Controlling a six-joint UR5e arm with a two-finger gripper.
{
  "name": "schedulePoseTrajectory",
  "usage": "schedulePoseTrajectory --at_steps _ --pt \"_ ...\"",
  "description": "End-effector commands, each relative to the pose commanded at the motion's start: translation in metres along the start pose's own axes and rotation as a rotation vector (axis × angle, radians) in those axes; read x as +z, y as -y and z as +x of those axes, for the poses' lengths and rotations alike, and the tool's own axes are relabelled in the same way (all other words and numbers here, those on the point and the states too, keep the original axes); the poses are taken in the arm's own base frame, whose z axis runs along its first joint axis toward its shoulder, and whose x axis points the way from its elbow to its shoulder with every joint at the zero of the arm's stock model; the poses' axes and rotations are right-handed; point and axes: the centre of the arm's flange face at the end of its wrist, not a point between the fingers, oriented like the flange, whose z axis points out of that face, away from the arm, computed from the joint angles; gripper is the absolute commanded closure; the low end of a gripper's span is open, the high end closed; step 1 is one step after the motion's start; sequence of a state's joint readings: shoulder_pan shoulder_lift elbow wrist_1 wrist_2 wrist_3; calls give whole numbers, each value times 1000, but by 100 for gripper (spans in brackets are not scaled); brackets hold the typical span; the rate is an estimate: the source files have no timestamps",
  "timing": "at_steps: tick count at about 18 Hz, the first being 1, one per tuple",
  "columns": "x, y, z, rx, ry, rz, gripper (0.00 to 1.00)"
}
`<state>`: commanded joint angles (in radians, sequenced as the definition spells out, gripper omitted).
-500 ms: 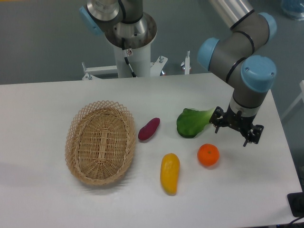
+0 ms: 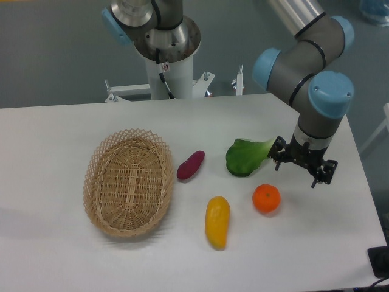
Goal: Pick up the orange from the table
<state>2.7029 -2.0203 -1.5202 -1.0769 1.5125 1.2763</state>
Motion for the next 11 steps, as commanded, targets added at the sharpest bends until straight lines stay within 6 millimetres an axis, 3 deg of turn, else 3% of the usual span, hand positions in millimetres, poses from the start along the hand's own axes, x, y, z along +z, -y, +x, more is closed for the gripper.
schedulePoseTrajectory --at_steps 8,11 --pt "9 0 8 0 -23 -3 0" --pt "22 2 14 10 -40 -2 0"
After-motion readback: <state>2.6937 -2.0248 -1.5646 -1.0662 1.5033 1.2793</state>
